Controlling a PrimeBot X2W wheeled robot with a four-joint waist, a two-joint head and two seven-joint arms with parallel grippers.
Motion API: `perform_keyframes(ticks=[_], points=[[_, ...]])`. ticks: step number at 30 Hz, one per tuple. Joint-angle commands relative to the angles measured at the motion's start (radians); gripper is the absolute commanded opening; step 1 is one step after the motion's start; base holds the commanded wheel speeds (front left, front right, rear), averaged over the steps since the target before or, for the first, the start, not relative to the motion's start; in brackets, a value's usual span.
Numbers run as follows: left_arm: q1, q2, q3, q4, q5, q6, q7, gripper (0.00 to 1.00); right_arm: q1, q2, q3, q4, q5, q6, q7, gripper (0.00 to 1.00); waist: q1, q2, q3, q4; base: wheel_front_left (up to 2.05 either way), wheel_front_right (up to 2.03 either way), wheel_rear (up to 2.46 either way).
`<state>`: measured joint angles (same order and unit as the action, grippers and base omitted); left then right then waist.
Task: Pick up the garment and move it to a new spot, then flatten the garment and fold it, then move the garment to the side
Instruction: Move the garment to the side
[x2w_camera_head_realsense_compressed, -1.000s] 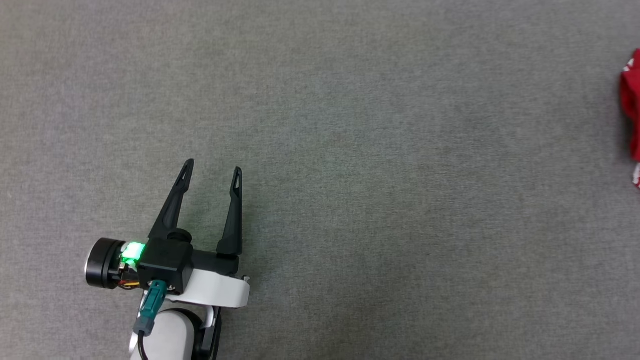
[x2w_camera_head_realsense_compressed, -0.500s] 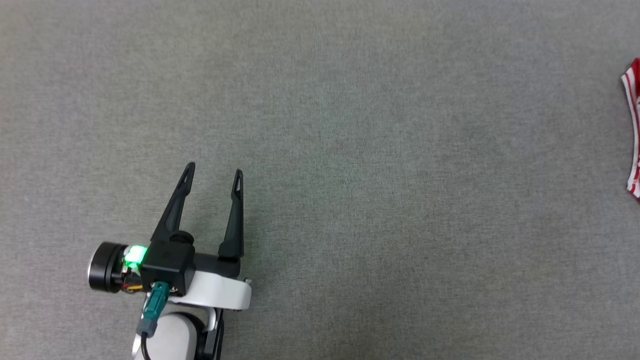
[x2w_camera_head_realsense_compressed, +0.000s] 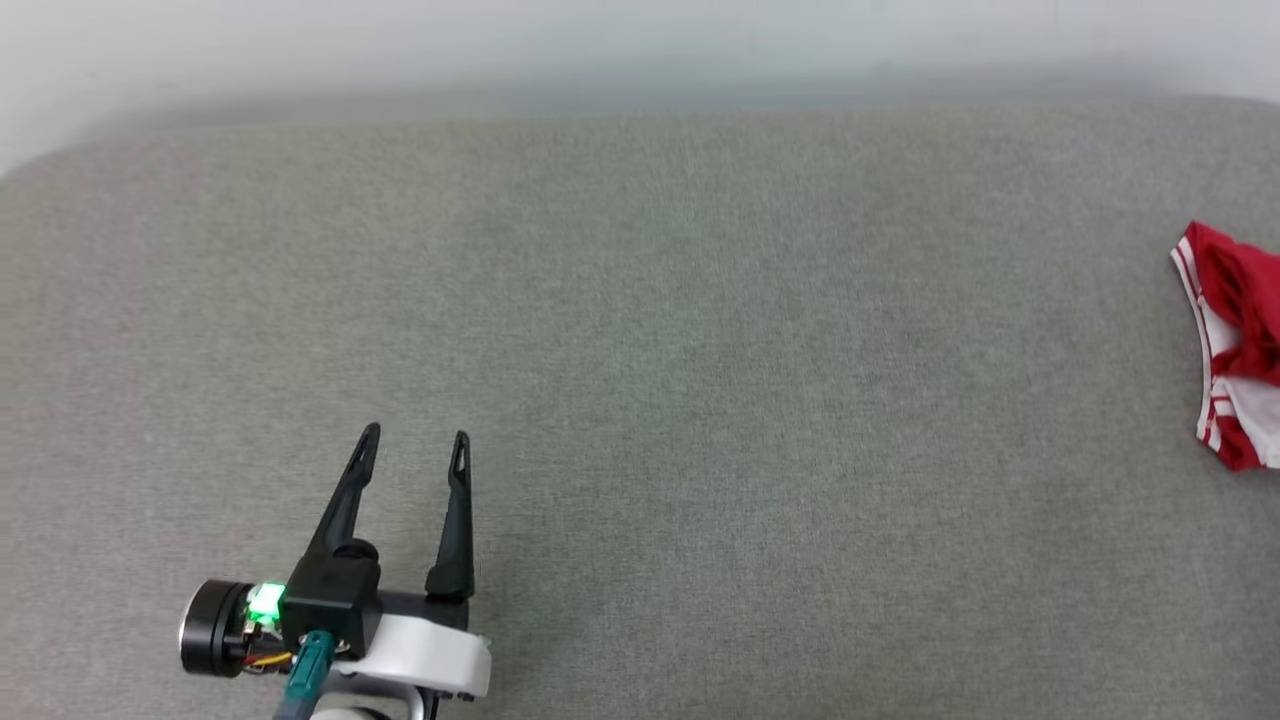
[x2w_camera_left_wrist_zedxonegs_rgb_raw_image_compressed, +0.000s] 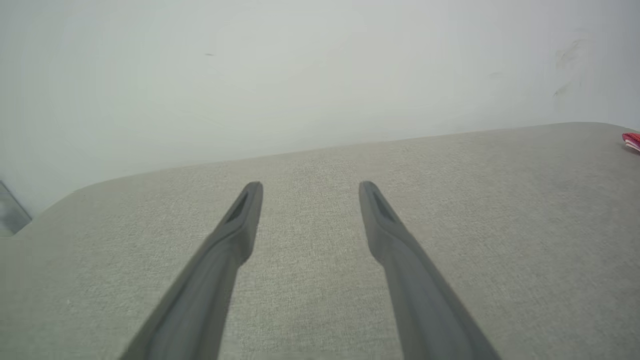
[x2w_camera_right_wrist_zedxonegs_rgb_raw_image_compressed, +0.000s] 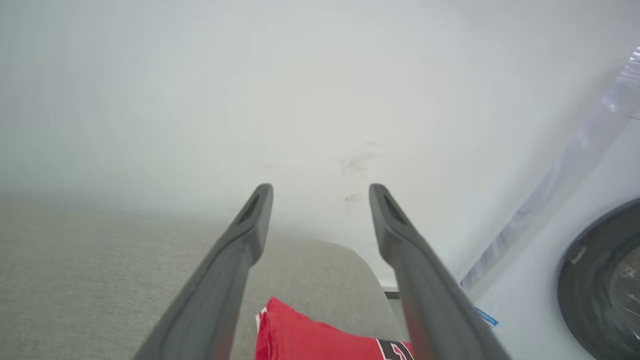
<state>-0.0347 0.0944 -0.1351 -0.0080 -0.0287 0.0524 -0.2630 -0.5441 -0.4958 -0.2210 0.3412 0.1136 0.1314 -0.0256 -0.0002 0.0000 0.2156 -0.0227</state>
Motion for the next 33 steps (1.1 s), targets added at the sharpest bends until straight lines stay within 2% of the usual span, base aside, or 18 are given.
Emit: perform_keyframes(ticks=[1, 9, 17, 24, 27, 33], points=[[0.021, 0.005, 0.006, 0.005, -0.002, -0.002, -0.002, 1.00, 0.040, 0.053, -0.005, -0.055, -0.014, -0.002, -0.037, 1.00, 0.0002, 0.0000, -0.044, 0.020, 0.00, 0.00, 0.00], [0.058, 0.009, 0.016, 0.018, -0.007, -0.010, -0.002, 1.00, 0.179, 0.230, 0.050, -0.231, -0.010, -0.002, -0.155, 1.00, 0.0002, 0.0000, -0.127, 0.062, 0.00, 0.00, 0.00], [0.095, 0.004, 0.020, 0.034, -0.013, -0.015, -0.002, 1.00, 0.354, 0.334, 0.134, -0.244, 0.026, -0.002, -0.209, 1.00, 0.0002, 0.0000, -0.191, 0.102, 0.00, 0.00, 0.00], [0.119, 0.001, 0.035, 0.048, -0.025, -0.012, -0.002, 1.00, 0.483, 0.379, 0.173, -0.188, 0.054, -0.002, -0.230, 1.00, 0.0002, 0.0000, -0.220, 0.112, 0.00, 0.00, 0.00], [0.129, -0.001, 0.042, 0.056, -0.028, -0.017, -0.002, 1.00, 0.518, 0.395, 0.159, -0.175, 0.068, -0.001, -0.236, 1.00, 0.0002, 0.0000, -0.229, 0.115, 0.00, 0.00, 0.00], [0.148, -0.004, 0.057, 0.062, -0.036, -0.024, -0.002, 1.00, 0.584, 0.412, 0.144, -0.232, 0.073, -0.001, -0.239, 1.00, 0.0002, 0.0000, -0.249, 0.117, 0.00, 0.00, 0.00]])
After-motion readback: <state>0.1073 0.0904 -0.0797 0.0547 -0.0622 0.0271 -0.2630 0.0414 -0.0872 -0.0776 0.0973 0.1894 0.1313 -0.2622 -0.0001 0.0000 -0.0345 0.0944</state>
